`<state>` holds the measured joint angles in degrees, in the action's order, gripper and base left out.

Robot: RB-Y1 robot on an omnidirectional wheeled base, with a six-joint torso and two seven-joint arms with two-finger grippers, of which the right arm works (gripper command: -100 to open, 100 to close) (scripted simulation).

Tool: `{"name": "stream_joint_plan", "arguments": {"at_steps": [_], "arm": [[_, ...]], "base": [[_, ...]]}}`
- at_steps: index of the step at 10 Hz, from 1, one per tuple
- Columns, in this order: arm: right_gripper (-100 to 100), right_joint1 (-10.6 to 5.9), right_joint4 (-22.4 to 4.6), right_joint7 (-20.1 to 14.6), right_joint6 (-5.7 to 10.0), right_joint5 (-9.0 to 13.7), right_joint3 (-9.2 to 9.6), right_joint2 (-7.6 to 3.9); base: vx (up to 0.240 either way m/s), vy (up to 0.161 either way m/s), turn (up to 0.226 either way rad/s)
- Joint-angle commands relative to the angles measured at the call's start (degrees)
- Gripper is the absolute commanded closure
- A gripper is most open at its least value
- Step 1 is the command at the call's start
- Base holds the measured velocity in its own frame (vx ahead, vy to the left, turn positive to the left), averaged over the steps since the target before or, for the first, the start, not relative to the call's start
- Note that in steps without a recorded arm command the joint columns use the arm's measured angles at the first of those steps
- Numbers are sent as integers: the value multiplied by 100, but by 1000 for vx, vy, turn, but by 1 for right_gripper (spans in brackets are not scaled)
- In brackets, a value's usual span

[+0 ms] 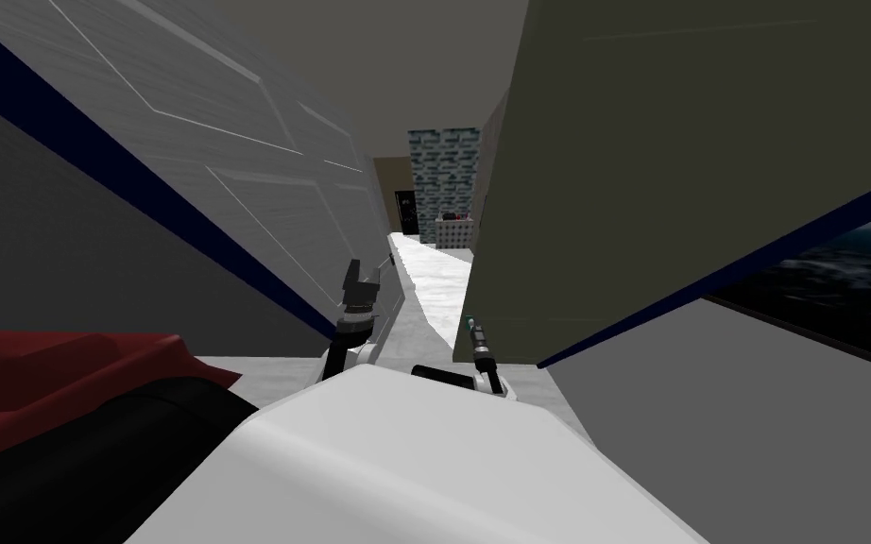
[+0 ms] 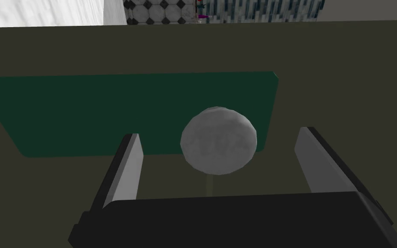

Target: Push the door open

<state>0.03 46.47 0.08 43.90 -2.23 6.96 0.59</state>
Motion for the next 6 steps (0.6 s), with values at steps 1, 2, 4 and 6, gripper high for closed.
{"name": "stream_joint_plan", "arguments": {"at_steps": [1,2,4,6], "arm": [[100,-7,0,-2,-8,1,-2,-11],[100,-7,0,-2,-8,1,-2,-11],[100,-7,0,-2,-8,1,-2,-11],[100,-7,0,-2,-8,1,-2,-11]], "base": [[-15,0,6],[-25,-4,8],[-13,-3,0],[-3,0,-1]]}}
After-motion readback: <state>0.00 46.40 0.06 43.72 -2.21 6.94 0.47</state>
